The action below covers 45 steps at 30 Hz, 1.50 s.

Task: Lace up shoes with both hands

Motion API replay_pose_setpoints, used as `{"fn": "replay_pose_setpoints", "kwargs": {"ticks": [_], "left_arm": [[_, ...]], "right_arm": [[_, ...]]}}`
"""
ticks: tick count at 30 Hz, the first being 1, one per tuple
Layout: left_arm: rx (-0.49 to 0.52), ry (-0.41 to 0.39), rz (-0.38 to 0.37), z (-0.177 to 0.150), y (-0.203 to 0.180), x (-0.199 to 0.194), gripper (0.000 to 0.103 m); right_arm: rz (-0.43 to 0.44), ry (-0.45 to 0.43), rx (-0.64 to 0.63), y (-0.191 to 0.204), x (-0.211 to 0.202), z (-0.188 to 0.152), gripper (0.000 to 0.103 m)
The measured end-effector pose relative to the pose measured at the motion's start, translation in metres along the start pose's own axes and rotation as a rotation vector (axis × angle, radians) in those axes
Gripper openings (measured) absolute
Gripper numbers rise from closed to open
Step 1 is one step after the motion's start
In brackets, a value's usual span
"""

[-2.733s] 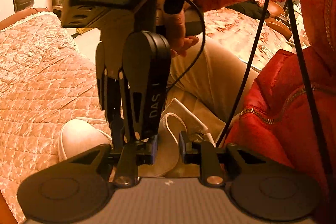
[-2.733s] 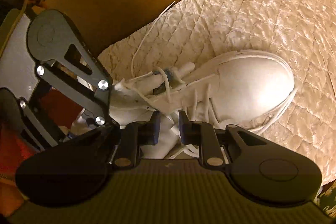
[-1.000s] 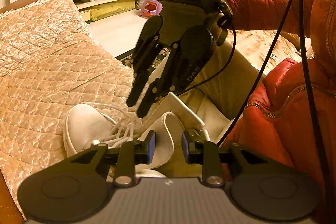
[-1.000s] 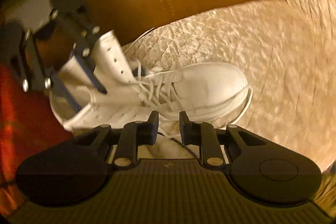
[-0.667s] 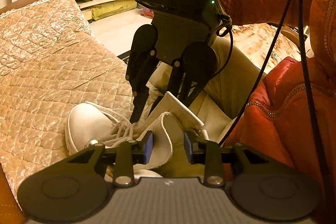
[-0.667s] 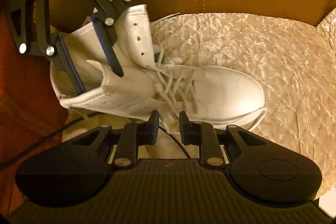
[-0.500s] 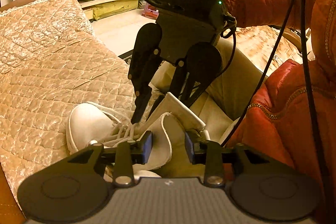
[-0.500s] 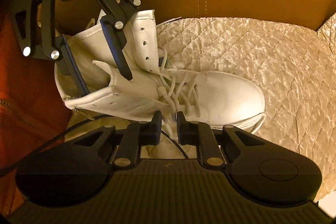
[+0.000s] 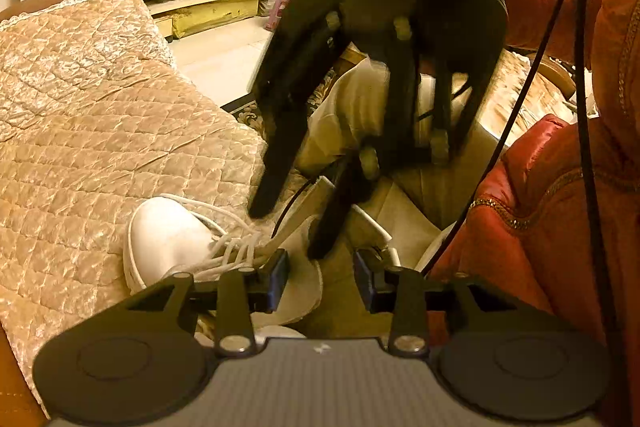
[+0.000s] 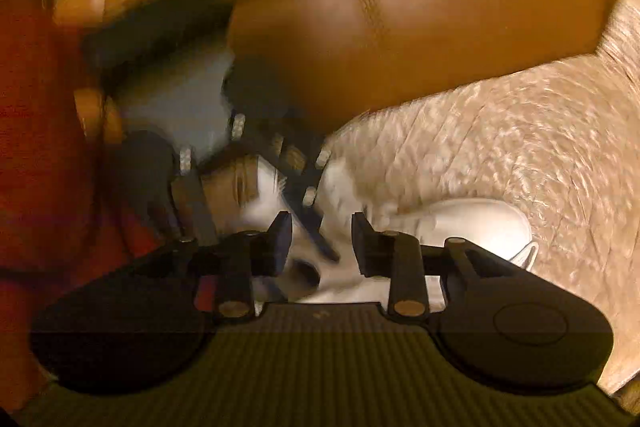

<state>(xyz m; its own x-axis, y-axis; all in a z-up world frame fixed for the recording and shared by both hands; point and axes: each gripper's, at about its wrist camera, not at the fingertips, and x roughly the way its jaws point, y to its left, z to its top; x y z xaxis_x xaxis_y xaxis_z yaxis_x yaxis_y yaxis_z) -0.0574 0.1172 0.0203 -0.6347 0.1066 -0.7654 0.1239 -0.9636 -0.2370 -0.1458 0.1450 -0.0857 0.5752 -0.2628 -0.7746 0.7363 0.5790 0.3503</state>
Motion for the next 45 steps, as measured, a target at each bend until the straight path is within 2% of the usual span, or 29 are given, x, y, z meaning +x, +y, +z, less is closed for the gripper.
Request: {"fn": "replay_pose_setpoints", "kwargs": {"ticks": [2, 4, 5, 7, 9, 10, 12, 14, 17, 19, 21, 22, 23, 25, 28, 33, 36, 39, 45], "left_arm": [[-0.002, 0.006, 0.011, -0.001, -0.001, -0.001, 0.046], [0.003, 0.015, 0.015, -0.002, -0.001, -0.002, 0.047], [0.011, 0.018, 0.02, -0.001, -0.002, -0.002, 0.05], [0.016, 0.025, 0.038, 0.0, -0.001, -0.004, 0.055], [-0.01, 0.008, 0.04, -0.001, 0.006, -0.011, 0.055], [-0.037, -0.009, 0.043, -0.002, 0.012, -0.016, 0.058], [-0.114, -0.034, 0.032, -0.006, 0.028, -0.024, 0.06], [-0.192, -0.045, 0.002, -0.009, 0.043, -0.028, 0.059], [-0.299, -0.11, -0.075, -0.012, 0.061, -0.035, 0.058], [-0.379, -0.142, -0.095, -0.013, 0.075, -0.037, 0.059], [-0.419, -0.131, -0.065, -0.012, 0.086, -0.033, 0.056], [-0.408, -0.109, -0.05, -0.009, 0.088, -0.029, 0.048], [-0.378, -0.076, -0.034, -0.004, 0.088, -0.023, 0.033], [-0.27, -0.027, -0.031, 0.01, 0.08, -0.012, 0.024], [-0.057, 0.055, -0.032, 0.036, 0.063, 0.004, 0.024], [0.187, 0.322, -0.138, 0.056, 0.056, 0.051, 0.023], [0.306, 0.468, -0.199, 0.064, 0.054, 0.076, 0.021], [0.342, 0.532, -0.229, 0.063, 0.058, 0.086, 0.021], [0.441, 0.584, -0.272, 0.066, 0.053, 0.101, 0.022]], "right_arm": [[-0.011, 0.074, -0.043, 0.007, 0.017, -0.001, 0.038], [-0.113, 0.135, -0.069, 0.012, 0.031, -0.001, 0.038], [-0.132, 0.154, -0.058, 0.013, 0.036, 0.0, 0.038], [-0.176, 0.174, -0.042, 0.016, 0.045, 0.002, 0.038], [-0.246, 0.17, -0.072, 0.028, 0.052, 0.006, 0.034], [-0.285, 0.162, -0.09, 0.033, 0.055, 0.007, 0.03], [-0.335, 0.091, -0.047, 0.036, 0.054, -0.003, 0.025], [-0.368, -0.002, 0.042, 0.029, 0.045, -0.015, 0.022], [-0.385, -0.105, 0.2, 0.015, 0.034, -0.033, 0.021], [-0.387, -0.137, 0.186, 0.019, 0.031, -0.046, 0.021], [-0.378, -0.163, 0.175, 0.022, 0.03, -0.055, 0.022], [-0.369, -0.173, 0.171, 0.022, 0.029, -0.058, 0.022], [-0.359, -0.183, 0.167, 0.022, 0.029, -0.061, 0.024], [-0.344, -0.19, 0.143, 0.023, 0.026, -0.062, 0.025], [-0.329, -0.194, 0.114, 0.023, 0.026, -0.061, 0.025], [-0.327, -0.191, 0.074, 0.028, 0.022, -0.064, 0.025], [-0.329, -0.215, 0.106, 0.03, 0.018, -0.069, 0.024], [-0.34, -0.241, 0.14, 0.029, 0.019, -0.074, 0.023], [-0.331, -0.259, 0.155, 0.027, 0.019, -0.075, 0.023]]}}
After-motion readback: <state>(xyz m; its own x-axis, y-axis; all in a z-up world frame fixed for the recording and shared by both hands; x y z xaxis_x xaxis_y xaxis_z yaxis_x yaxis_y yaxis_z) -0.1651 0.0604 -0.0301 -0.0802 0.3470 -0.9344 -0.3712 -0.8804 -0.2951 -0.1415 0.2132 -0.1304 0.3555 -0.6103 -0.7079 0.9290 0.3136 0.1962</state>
